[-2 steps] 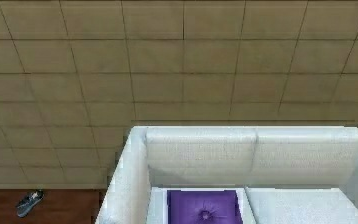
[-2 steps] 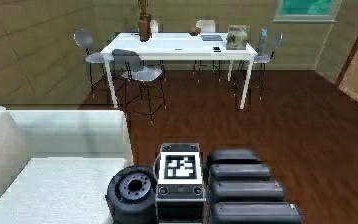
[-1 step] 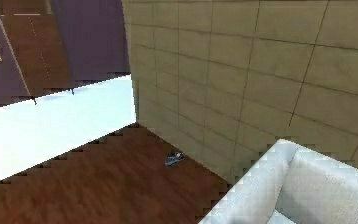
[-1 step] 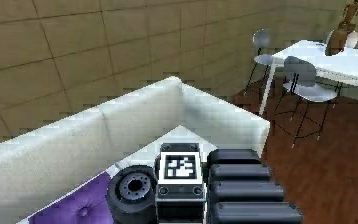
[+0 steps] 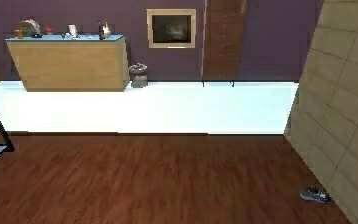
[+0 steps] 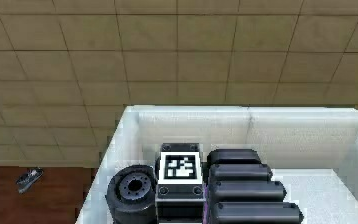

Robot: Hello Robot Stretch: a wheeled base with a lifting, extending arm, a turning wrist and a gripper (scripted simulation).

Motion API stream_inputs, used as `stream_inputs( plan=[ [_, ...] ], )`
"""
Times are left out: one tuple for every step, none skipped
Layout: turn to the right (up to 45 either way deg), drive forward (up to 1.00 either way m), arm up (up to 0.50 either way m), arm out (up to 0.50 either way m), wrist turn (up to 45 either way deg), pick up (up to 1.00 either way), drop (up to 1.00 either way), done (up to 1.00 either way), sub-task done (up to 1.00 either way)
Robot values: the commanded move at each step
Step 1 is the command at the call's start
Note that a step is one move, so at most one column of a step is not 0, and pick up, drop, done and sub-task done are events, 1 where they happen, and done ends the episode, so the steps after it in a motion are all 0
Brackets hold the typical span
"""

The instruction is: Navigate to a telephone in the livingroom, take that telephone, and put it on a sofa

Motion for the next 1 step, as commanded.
stream_inputs(
  plan=[
    [-45.0, 0.00, 0.00, 0.00, 0.0, 0.00, 0.00, 0.00, 0.00]
  ],
)
